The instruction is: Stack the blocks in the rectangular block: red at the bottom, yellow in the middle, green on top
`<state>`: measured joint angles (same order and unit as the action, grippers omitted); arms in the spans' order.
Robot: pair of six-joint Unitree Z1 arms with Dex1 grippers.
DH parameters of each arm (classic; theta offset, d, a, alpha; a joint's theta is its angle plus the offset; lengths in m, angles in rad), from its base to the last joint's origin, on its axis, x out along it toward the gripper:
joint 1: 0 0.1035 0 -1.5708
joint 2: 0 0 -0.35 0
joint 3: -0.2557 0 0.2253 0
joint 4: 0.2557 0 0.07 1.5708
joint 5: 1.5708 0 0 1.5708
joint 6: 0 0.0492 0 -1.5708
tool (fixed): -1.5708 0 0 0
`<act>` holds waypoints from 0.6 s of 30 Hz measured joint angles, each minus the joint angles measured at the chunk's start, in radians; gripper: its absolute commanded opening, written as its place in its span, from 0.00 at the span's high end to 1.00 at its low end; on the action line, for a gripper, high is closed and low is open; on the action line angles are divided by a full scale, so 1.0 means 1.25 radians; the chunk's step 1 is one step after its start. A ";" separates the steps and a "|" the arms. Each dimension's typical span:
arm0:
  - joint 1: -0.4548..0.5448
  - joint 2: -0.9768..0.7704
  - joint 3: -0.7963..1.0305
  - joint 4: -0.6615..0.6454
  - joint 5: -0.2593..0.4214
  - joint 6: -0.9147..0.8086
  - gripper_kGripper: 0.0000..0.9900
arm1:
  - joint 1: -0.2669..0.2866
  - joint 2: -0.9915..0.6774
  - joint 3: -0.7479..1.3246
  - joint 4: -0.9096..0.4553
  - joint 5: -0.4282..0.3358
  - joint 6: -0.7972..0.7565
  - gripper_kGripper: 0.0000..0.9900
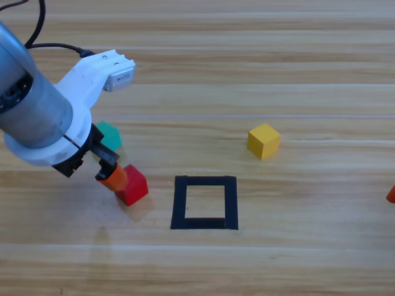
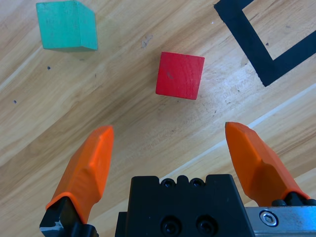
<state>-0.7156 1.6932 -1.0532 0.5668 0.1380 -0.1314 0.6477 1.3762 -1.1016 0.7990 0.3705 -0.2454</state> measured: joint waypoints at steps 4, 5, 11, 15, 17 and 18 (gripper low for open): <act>0.000 0.009 0.000 -0.006 0.002 0.000 0.03 | 0.000 0.003 0.000 0.000 0.000 0.000 0.00; 0.000 0.011 0.000 -0.006 0.003 0.000 0.03 | 0.000 0.003 0.000 0.000 0.000 0.001 0.00; 0.000 0.013 0.000 -0.006 0.008 0.000 0.03 | 0.000 0.006 -0.001 0.000 -0.024 0.022 0.00; 0.000 0.013 0.000 -0.006 0.008 0.000 0.03 | 0.000 0.016 -0.011 0.000 -0.064 0.038 0.00; 0.000 0.013 0.000 -0.006 0.008 0.000 0.03 | 0.000 0.035 -0.027 0.000 -0.089 0.045 0.00; 0.000 0.013 0.000 -0.006 0.008 0.000 0.03 | 0.000 0.045 -0.040 0.000 -0.100 0.047 0.00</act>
<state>-0.7157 1.7090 -1.0526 0.5592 0.1481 -0.1308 0.6478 1.4320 -1.1510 0.7990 0.2459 -0.1868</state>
